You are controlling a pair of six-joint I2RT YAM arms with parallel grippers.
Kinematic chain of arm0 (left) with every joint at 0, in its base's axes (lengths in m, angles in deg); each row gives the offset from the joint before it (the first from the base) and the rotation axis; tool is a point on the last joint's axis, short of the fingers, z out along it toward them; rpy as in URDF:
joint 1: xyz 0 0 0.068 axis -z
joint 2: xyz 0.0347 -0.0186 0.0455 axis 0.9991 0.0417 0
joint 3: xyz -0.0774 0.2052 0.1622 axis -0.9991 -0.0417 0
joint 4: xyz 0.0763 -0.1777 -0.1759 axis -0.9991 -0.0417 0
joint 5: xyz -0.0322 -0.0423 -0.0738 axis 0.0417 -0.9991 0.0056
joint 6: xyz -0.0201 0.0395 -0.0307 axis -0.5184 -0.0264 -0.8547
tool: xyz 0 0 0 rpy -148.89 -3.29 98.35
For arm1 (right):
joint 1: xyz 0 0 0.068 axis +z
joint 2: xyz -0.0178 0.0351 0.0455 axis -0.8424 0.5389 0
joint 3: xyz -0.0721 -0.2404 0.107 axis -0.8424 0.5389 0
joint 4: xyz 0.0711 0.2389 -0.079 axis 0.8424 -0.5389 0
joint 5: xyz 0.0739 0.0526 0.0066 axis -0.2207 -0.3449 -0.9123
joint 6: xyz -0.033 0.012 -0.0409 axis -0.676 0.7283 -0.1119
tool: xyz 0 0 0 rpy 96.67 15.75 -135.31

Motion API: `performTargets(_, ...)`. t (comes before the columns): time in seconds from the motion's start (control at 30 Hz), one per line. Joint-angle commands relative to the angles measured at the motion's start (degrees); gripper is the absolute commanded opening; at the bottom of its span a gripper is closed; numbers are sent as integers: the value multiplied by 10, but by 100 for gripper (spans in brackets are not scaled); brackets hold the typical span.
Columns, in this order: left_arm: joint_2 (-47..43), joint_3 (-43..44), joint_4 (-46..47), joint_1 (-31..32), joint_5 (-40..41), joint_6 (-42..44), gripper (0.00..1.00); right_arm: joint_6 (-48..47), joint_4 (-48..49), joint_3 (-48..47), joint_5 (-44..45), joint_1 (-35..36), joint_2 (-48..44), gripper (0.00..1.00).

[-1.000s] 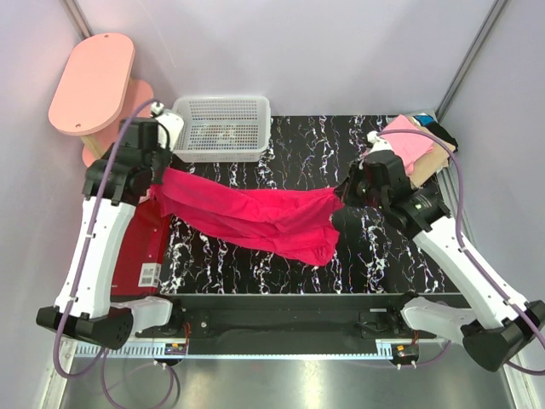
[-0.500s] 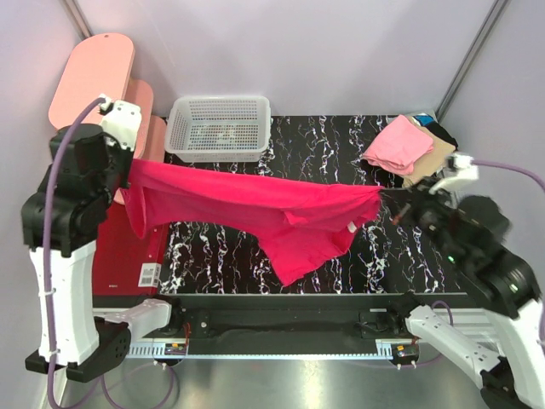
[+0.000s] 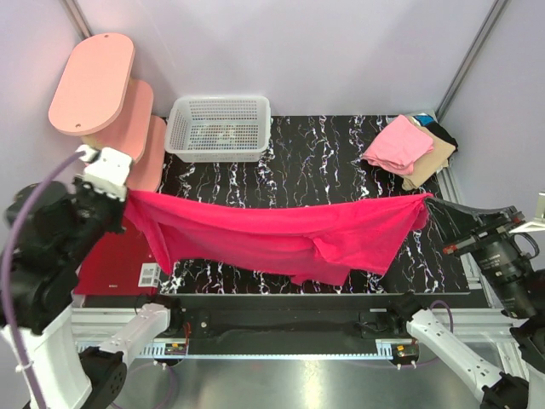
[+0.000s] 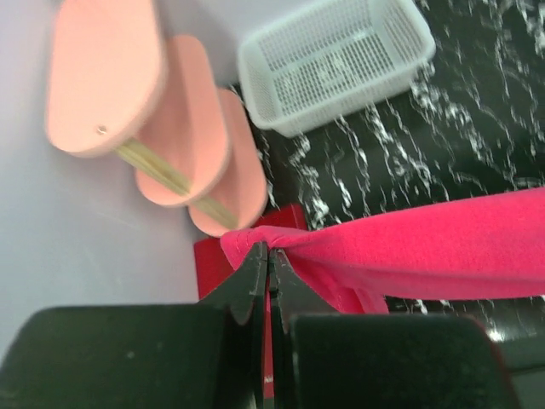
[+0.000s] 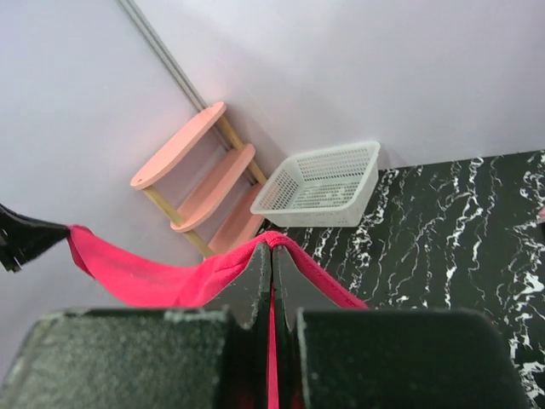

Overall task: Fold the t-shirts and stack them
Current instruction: Flatten out the tshirt

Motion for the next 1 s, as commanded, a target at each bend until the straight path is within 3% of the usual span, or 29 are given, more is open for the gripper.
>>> performTargets(0.0,-7,-152,-18,-2,-18,24,0,5,18,19,54,-3,38,0)
performTargets(0.2,25,-325,135,-2,22,62,0,2,49,58,149,-2,152,0)
performTargets(0.4,153,-419,293,-3,58,91,0,28,111,119,206,-8,319,0)
performTargets(0.57,325,-418,373,-8,86,110,0,68,179,169,200,-29,452,0)
performTargets(0.7,437,-365,409,-9,109,113,0,63,212,180,232,-42,509,0)
performTargets(0.97,523,-311,485,-30,171,127,0,32,274,141,222,-80,596,0)
